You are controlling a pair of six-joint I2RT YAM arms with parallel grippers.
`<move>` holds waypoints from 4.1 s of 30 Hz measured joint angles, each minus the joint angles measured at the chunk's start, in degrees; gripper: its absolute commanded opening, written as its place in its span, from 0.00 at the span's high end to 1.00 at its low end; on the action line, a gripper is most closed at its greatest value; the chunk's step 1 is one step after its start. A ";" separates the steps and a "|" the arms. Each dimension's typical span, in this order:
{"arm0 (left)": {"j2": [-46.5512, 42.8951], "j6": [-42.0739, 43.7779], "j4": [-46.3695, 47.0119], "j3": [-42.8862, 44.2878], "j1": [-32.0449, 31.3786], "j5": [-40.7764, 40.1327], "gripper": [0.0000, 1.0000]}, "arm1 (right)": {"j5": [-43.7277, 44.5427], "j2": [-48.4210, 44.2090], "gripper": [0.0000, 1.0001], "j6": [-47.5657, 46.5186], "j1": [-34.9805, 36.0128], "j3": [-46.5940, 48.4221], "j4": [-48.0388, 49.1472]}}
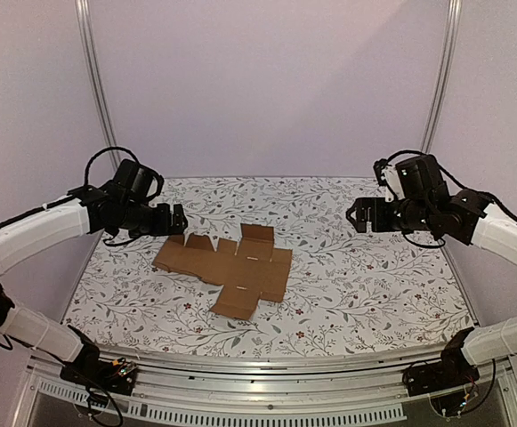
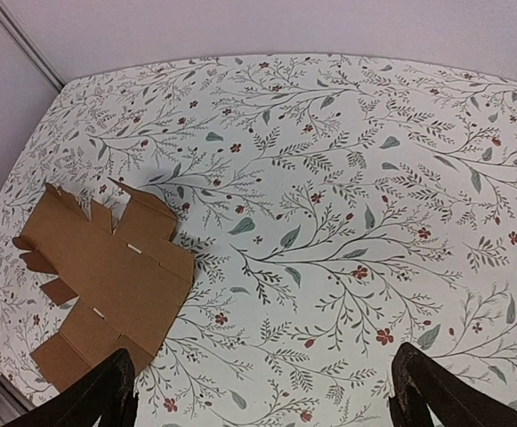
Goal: Fold the paper box
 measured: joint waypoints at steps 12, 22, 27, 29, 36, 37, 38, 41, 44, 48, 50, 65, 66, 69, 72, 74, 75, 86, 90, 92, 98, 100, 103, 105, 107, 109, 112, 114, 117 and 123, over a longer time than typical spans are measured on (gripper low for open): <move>6.25 -3.69 2.56 -4.28 1.33 1.70 0.10 | -11.19 21.94 0.04 3.98 4.42 6.91 3.87; 11.65 -5.25 4.76 -7.52 1.38 2.99 0.17 | -14.58 37.29 0.08 5.42 4.63 14.84 6.29; 11.69 -5.44 4.96 -8.74 1.38 3.41 0.19 | -14.91 42.73 0.13 6.14 4.61 17.62 7.45; 11.69 -5.42 4.98 -8.94 1.38 3.52 0.19 | -15.43 44.61 0.14 6.32 4.57 18.64 7.96; 11.32 -5.40 4.87 -9.07 1.36 3.96 0.20 | -18.58 49.88 0.25 7.76 3.69 19.91 10.97; 11.10 -5.40 4.79 -9.07 1.33 3.98 0.20 | -18.97 50.31 0.26 7.82 3.52 19.91 11.30; 10.78 -5.40 4.74 -9.07 1.33 4.07 0.20 | -19.47 50.73 0.27 7.98 3.32 19.91 11.72; 9.88 -5.40 4.68 -9.07 1.25 4.15 0.20 | -20.85 51.58 0.33 8.35 2.71 19.91 13.49; 9.20 -5.40 4.50 -9.07 1.09 4.33 0.20 | -22.25 52.48 0.37 8.37 2.29 19.87 15.63; 8.46 -5.40 3.67 -9.05 0.94 4.52 0.20 | -23.91 53.35 0.48 8.07 1.99 19.06 18.32; 8.11 -5.40 3.13 -8.94 0.87 4.52 0.20 | -24.87 53.51 0.53 7.56 1.99 18.32 19.41; 4.52 -5.40 0.57 -6.25 0.83 5.62 0.20 | -30.18 54.14 0.82 3.72 1.99 15.10 24.35; 4.50 -5.38 0.46 -6.23 0.83 5.68 0.20 | -30.47 54.31 0.86 3.32 1.99 15.06 24.57; 4.50 -5.35 0.07 -6.21 0.83 5.77 0.20 | -31.36 54.64 1.00 1.97 1.99 15.02 25.07; 4.50 -5.20 -0.66 -6.16 0.83 5.60 0.20 | -32.59 54.66 1.00 1.03 1.99 15.02 25.59; 4.50 -5.14 -0.96 -6.14 0.83 5.40 0.20 | -32.96 54.66 1.00 -0.11 1.99 14.97 25.99; 4.48 -5.09 -1.07 -6.14 0.83 5.33 0.20 | -33.16 54.66 1.00 -0.61 1.97 14.97 26.03; 3.65 -3.13 -3.85 -1.97 0.83 5.35 0.20 | -38.82 52.46 1.00 -17.25 0.11 18.64 9.07; 3.67 -2.01 -4.26 -0.37 0.72 6.56 0.20 | -38.69 51.41 1.00 -26.34 0.07 22.53 -2.27; 4.02 -0.98 -4.76 1.11 0.33 7.52 0.20 | -38.71 51.41 0.98 -30.71 0.07 24.83 -7.67; 7.54 2.25 -5.60 6.97 -3.15 8.59 0.20 | -38.77 52.54 0.93 -45.86 0.07 35.39 -25.00; 9.18 3.08 -5.62 8.33 -4.04 9.05 0.20 | -38.88 53.09 0.91 -50.58 0.07 37.05 -28.30; 10.95 4.11 -5.68 9.29 -4.96 9.29 0.20 | -38.64 53.72 0.90 -57.33 0.07 37.75 -33.46; 11.85 4.48 -5.64 9.51 -5.51 9.44 0.20 | -38.10 54.80 0.90 -59.93 0.07 39.87 -37.03; 12.52 4.90 -5.64 9.53 -6.08 9.46 0.20 | -37.31 56.54 0.89 -61.90 0.07 43.28 -39.45; 13.25 5.40 -5.64 9.73 -6.86 9.33 0.20 | -36.68 57.83 0.87 -63.04 0.07 45.42 -40.28; 14.32 6.01 -5.60 10.60 -8.11 9.22 0.18 | -35.87 58.42 0.78 -63.54 -0.07 45.94 -40.94; 14.93 6.69 -5.62 11.45 -8.55 9.18 0.16 | -35.67 58.40 0.70 -62.86 -0.31 45.83 -40.61; 15.91 8.15 -5.62 13.03 -8.87 9.05 0.12 | -35.17 57.07 0.63 -60.24 -0.90 42.47 -36.61; 18.60 13.62 -5.53 16.70 -10.69 9.05 0.10 | -32.13 46.01 0.59 -50.97 -2.25 26.56 -24.06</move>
